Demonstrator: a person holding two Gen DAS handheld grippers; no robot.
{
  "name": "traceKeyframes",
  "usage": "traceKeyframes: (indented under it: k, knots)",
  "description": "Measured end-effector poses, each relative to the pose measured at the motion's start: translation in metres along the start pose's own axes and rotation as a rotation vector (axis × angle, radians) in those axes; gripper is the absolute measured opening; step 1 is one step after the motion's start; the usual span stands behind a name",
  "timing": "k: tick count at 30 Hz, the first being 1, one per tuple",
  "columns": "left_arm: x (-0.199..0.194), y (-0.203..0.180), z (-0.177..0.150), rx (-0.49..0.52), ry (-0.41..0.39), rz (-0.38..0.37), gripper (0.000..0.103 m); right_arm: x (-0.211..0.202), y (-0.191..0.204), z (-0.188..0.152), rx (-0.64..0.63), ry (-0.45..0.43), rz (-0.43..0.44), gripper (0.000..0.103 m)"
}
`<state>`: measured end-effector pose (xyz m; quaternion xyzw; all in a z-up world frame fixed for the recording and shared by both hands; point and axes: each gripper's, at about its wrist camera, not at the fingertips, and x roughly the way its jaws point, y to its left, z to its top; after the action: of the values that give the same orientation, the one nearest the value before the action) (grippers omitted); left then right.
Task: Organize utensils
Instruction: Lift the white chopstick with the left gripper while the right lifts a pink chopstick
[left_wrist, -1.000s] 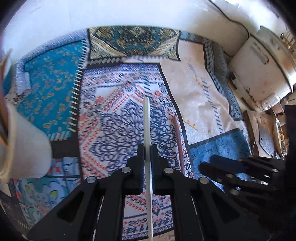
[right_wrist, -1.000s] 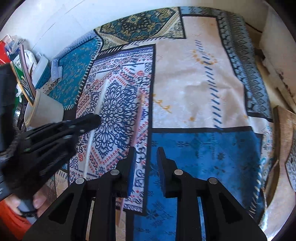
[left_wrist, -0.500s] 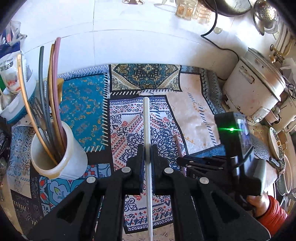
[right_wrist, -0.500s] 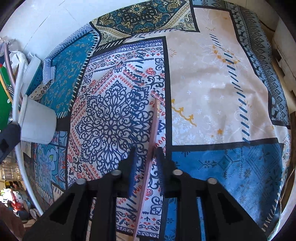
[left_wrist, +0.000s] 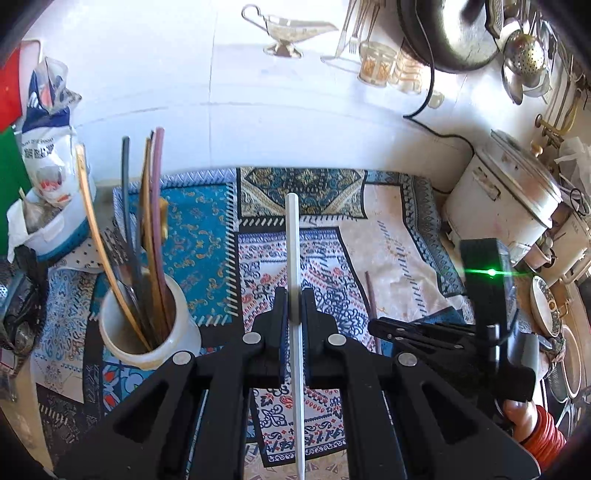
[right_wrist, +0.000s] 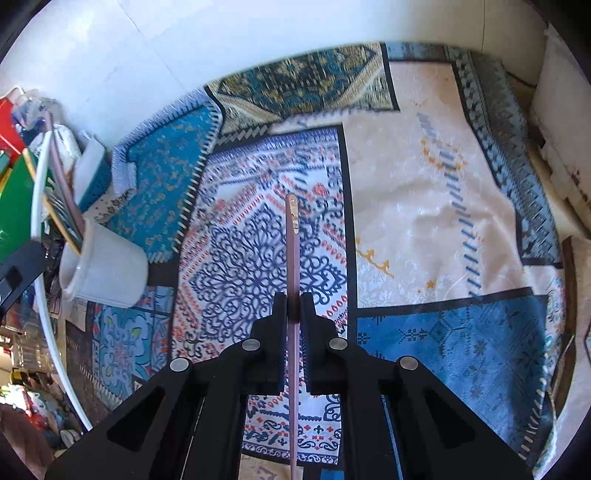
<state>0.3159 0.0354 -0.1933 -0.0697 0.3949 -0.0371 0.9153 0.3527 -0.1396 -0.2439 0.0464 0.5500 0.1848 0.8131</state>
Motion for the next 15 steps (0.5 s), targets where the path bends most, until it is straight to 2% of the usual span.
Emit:
traceKeyframes:
  k: [10, 15]
  knots:
    - [-0.042, 0.017, 0.026, -0.039, -0.128, -0.012, 0.005, -0.058, 0.026, -0.006, -0.042, -0.147, -0.004, 0.006]
    - [-0.061, 0.03, 0.036, -0.04, -0.19, 0.009, 0.005, -0.08, 0.039, -0.005, -0.057, -0.204, -0.008, 0.006]
